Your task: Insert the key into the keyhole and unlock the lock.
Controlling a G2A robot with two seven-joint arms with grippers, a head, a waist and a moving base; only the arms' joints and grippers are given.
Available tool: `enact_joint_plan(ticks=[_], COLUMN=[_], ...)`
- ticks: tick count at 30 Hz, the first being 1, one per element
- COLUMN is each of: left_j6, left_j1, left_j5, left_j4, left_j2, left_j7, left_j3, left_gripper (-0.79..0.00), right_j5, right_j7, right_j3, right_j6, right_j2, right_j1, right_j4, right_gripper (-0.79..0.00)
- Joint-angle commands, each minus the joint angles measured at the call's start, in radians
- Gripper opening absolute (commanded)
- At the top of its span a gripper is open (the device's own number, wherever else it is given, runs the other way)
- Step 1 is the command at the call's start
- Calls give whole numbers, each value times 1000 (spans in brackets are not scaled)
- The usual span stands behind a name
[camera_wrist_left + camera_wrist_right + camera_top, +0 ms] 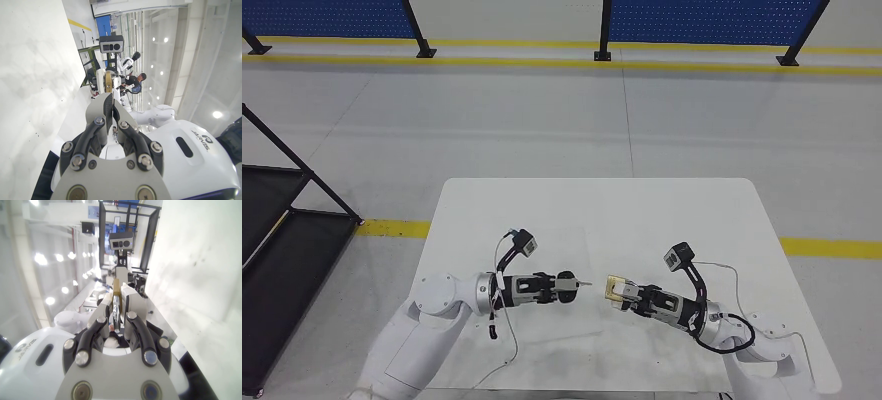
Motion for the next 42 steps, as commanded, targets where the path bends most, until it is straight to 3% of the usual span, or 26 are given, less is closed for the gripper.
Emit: enact_joint_plan(ticks=[1,10,14,21,24,28,34,42], left_j6=[-1,-4,-120,-399,-536,-669,-770,-767], left_j1=[3,2,-9,-21,-15,7,26,28], left_j5=[1,5,115,503,760,1050,1398,1433], left_j4=[-4,-7,-12,-54,-86,-132,-154,-140], left_j2=[1,0,6,24,30,27,18,16], left_j7=[-1,8,14,38,111,311,626,662], left_j3=[-2,-1,-8,-45,-63,-76,-75,-68], left_gripper=[-785,-785,-785,-785,-785,-785,-785,-785], right_j5=[0,0,0,0,0,0,0,0], right_j7=[0,0,0,0,0,0,0,0], right_j3=[0,0,0,0,0,0,0,0], right_j6=[0,0,0,0,0,0,0,0], right_j2=[0,0,0,0,0,0,0,0], right_j1=[0,0,0,0,0,0,0,0], right_j4=[0,0,0,0,0,0,0,0], right_gripper=[-785,-785,-785,-785,-785,-785,-785,-785])
